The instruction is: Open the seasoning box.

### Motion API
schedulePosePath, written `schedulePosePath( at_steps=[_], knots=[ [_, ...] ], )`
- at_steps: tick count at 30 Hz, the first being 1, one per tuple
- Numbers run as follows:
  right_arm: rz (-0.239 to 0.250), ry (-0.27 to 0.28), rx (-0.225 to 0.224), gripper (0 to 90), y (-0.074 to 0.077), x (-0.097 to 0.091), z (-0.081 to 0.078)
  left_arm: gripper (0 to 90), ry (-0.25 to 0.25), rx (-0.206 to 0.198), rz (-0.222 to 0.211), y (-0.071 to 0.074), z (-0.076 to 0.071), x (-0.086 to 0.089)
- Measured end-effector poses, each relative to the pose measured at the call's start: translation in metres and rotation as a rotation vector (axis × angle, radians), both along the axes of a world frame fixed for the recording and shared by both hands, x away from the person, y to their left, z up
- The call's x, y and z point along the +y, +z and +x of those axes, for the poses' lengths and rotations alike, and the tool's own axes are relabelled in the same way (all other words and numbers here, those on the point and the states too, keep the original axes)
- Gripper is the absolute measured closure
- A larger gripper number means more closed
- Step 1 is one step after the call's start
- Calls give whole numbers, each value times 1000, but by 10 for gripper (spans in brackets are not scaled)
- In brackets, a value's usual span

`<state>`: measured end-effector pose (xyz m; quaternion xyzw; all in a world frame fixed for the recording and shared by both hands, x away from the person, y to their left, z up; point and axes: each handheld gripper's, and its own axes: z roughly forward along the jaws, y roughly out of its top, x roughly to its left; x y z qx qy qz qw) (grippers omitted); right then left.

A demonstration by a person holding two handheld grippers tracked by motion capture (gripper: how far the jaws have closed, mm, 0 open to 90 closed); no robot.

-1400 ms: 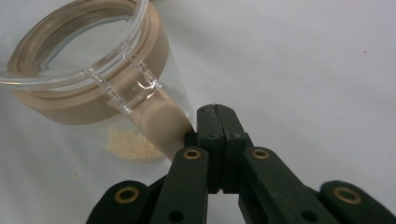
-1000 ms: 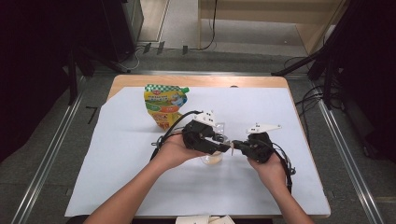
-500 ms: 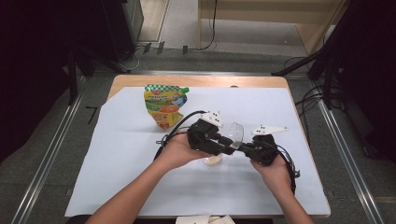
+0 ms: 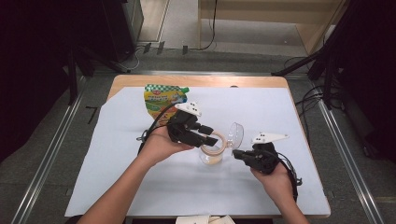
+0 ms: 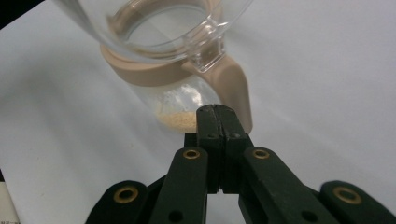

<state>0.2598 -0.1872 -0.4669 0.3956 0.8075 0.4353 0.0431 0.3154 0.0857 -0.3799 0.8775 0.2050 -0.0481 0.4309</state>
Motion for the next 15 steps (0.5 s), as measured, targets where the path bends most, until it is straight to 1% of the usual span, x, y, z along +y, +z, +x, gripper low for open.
schedulePosePath(
  at_steps=[1,2,3,4,7,8,9,10,11,13,14,15],
  knots=[
    [0,0,0,900,0,0,0,530,0,0,0,0,0,0],
    [-2,4,6,900,-1,2,0,530,4,17,-5,0,2,4],
    [-14,12,6,900,-3,5,0,549,13,25,-15,-1,5,10],
    [-14,12,6,900,-3,5,0,549,13,25,-15,-1,5,10],
    [-25,5,-10,900,-5,7,2,538,42,38,-31,-2,9,21],
    [-21,3,3,900,-6,7,4,538,50,63,-39,-3,12,24],
    [-25,3,2,900,-8,7,5,537,62,83,-45,-4,13,27],
    [-26,0,7,900,-8,7,6,532,71,87,-45,-5,15,30],
    [-32,-4,5,900,-9,7,8,528,71,87,-45,-5,15,30],
    [-30,-15,4,900,-10,5,11,513,87,63,-27,-5,17,38],
    [-30,-15,4,900,-10,5,11,508,87,63,-27,-5,17,38],
    [-25,-27,5,900,-11,3,15,500,95,53,-26,-5,17,42]
  ],
)
